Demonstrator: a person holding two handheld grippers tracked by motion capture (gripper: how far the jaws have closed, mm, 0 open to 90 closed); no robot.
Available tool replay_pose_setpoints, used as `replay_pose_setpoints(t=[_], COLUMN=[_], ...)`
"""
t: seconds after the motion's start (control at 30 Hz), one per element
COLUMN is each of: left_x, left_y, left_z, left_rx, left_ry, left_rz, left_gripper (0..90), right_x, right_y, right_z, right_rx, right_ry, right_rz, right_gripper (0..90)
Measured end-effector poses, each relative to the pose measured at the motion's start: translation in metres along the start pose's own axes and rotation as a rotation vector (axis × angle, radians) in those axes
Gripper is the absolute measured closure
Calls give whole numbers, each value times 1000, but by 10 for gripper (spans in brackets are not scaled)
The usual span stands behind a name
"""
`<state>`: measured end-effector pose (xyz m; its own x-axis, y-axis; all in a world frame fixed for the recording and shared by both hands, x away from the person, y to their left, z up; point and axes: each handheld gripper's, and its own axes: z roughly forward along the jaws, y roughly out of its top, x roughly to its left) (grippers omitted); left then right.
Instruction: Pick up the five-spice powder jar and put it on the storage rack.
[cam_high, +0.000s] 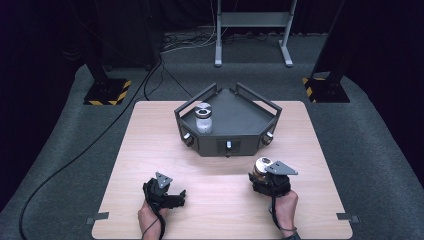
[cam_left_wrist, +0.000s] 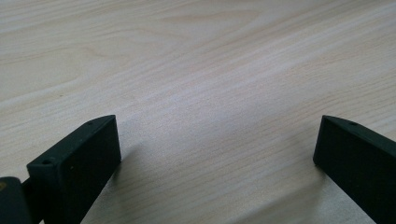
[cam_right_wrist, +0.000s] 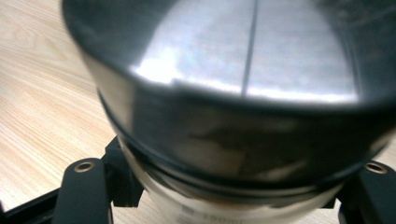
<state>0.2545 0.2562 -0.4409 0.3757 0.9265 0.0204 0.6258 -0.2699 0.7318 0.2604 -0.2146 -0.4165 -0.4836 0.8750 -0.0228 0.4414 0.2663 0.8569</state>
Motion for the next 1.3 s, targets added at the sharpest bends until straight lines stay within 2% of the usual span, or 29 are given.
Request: replay_pose_setpoints(t=[0.67, 1.3], left_x=[0, 0], left_y=[0, 0], left_z=[0, 0], left_rx=[0, 0], left_ry=[1, 0], left_rz=[1, 1], left_gripper=[5, 6], right_x=[-1, -4], right_y=[20, 35], right_z=[-11, -14], right_rx=[-18, -27], right_ry=[-6, -5], right_rz=[-36, -63], right_gripper=[305, 305])
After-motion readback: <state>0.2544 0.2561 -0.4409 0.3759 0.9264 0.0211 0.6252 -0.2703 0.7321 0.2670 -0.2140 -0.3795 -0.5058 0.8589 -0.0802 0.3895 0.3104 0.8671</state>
